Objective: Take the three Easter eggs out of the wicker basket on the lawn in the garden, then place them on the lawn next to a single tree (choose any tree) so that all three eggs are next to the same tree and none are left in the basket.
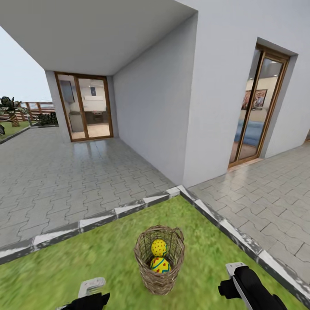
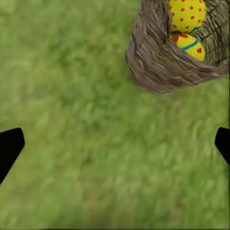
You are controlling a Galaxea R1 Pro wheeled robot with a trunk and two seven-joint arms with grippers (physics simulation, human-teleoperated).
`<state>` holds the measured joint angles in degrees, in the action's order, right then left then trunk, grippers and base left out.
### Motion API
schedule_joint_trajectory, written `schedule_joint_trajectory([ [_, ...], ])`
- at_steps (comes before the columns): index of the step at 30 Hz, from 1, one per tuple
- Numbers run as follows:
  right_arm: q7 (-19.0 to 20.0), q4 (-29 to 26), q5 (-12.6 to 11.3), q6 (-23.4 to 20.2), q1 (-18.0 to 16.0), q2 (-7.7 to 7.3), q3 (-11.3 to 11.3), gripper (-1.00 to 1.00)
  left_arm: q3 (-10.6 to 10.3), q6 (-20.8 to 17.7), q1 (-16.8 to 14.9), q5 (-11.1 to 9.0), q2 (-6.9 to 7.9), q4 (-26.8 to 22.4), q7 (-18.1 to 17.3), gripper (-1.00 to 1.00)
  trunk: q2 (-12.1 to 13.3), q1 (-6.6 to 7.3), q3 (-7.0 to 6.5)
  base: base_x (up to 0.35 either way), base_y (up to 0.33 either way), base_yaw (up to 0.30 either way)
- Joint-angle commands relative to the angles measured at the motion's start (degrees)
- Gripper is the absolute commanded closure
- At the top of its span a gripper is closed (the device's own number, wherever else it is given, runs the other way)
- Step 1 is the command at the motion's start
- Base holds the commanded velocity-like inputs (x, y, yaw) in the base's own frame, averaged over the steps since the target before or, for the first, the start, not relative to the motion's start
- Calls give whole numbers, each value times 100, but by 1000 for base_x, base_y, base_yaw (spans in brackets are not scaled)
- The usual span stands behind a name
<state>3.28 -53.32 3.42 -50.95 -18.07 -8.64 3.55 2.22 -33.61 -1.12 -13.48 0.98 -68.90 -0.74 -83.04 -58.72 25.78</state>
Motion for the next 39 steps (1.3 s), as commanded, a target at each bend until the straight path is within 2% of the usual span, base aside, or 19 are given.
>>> schedule_joint_trajectory([
  [1, 37, -11, 37, -27, -4, -12, 11, -100, 14, -14, -11, -26, -1, -78, -2, -100, -4, -1, 7, 43, -40, 4],
  [4, 42, -19, 36, -28, -4, -20, 13, -100, 100, 92, -31, -85, -1, -187, 7, -100, -4, -1, 7, 20, -18, 2],
  [10, 50, -28, 36, -45, -4, -30, 14, -100, 471, 1294, -151, -420, 28, -266, 12, -100, -4, -1, 7, 4, -4, 0],
  [13, 50, -29, 36, -46, -4, -32, 15, -100, 550, 1535, -171, -484, 51, -279, 12, -100, -4, -1, 7, 0, 0, 0],
  [17, 46, -27, 36, -47, -4, -15, 21, -100, 580, 1591, -191, -495, 181, -293, 36, -100, -4, -1, 7, 0, 0, 0],
  [21, 48, -28, 36, -47, -4, -8, 22, -100, 582, 1585, -386, -497, 279, -293, 343, -100, -4, -1, 7, 0, 0, 0],
  [26, 49, -29, 36, -47, -4, -8, 18, -100, 524, 1633, -513, -492, 252, -285, 615, -100, -4, -1, 7, 0, 0, 0],
  [32, 44, -29, 36, -39, -4, -6, 21, -100, 486, 1631, -532, -489, 184, -280, 663, -100, -4, -1, 7, 0, 0, 30],
  [39, 31, -14, 44, -38, -4, 2, 22, -100, 481, 1617, -538, -489, 175, -273, 671, -100, -4, -1, 7, 45, -76, 215],
])
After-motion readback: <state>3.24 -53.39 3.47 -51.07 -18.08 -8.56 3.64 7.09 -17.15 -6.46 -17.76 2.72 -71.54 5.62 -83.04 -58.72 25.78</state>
